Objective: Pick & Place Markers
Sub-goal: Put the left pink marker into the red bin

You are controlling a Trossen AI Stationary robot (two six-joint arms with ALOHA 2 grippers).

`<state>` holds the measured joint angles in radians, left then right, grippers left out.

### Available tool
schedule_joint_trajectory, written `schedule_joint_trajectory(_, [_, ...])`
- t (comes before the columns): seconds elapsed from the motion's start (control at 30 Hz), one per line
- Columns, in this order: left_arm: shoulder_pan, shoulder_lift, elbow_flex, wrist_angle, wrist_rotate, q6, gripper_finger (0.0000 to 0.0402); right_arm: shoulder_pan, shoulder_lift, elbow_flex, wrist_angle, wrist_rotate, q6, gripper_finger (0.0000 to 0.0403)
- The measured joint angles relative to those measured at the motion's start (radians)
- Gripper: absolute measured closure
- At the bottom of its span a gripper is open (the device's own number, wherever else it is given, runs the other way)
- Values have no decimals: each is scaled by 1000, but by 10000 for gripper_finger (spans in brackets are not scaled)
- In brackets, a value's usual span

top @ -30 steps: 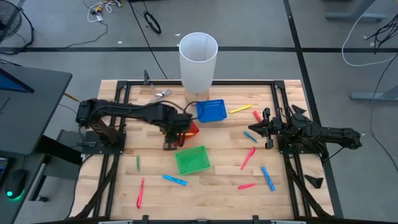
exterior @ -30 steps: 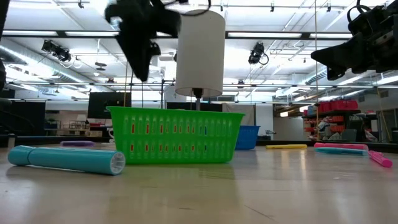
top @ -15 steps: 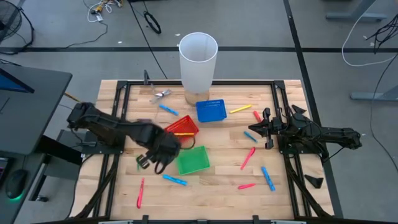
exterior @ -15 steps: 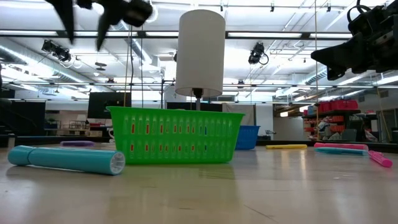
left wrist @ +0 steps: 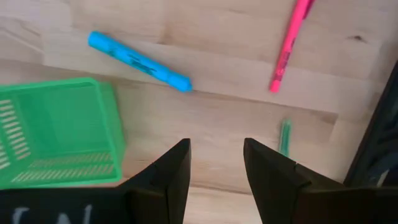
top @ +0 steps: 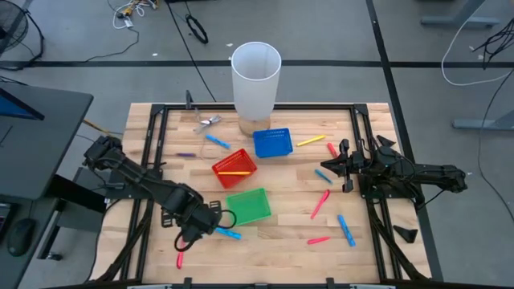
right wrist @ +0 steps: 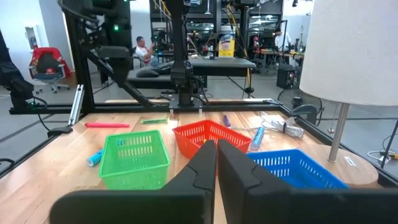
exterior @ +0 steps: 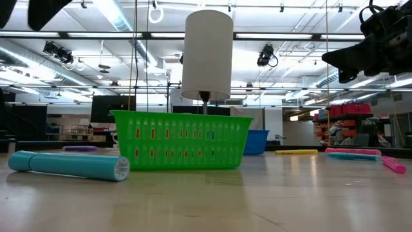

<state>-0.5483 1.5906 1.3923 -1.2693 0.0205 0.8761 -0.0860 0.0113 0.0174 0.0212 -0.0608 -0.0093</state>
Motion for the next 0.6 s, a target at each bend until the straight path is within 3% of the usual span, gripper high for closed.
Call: schedule_joint_trajectory(0.6, [-209, -33, -190, 143, 12, -132, 246, 0, 0, 0, 0, 0, 0, 382])
